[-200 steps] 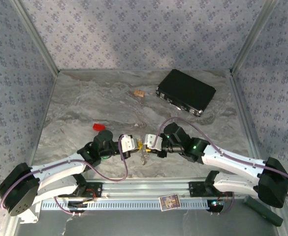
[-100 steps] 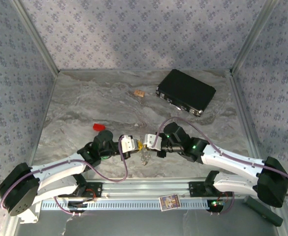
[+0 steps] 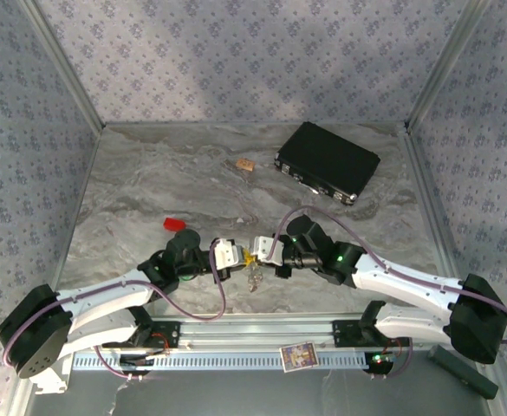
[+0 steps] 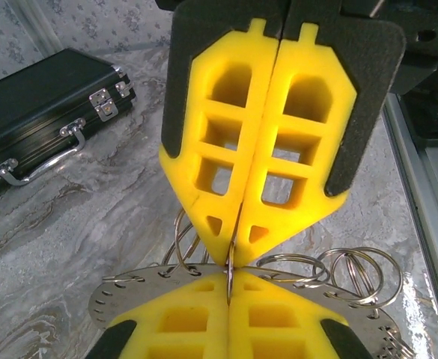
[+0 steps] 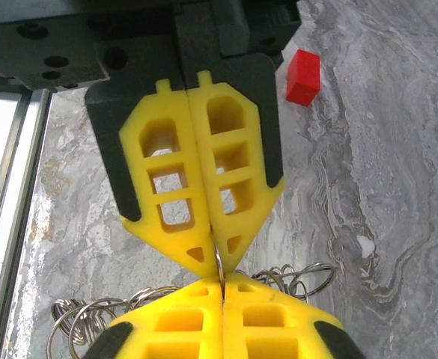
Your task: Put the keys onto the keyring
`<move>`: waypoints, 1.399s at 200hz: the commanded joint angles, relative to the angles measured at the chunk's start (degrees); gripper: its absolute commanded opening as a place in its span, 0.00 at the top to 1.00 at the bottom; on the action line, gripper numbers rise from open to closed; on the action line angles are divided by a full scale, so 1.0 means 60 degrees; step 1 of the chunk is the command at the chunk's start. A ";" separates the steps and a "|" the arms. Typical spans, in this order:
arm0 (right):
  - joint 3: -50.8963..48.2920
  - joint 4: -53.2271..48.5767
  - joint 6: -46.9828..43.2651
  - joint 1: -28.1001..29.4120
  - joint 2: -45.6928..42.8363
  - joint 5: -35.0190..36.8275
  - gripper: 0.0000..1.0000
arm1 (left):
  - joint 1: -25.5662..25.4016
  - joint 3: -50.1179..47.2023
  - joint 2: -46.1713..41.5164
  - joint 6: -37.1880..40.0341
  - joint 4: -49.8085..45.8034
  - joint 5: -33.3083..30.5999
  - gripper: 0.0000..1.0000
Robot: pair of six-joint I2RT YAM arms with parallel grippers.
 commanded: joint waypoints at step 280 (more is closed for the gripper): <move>0.4690 0.5898 0.3865 0.2832 0.9471 0.1643 0.48 | 0.2704 0.1994 -0.6001 -0.3111 -0.5626 -0.8629 1.00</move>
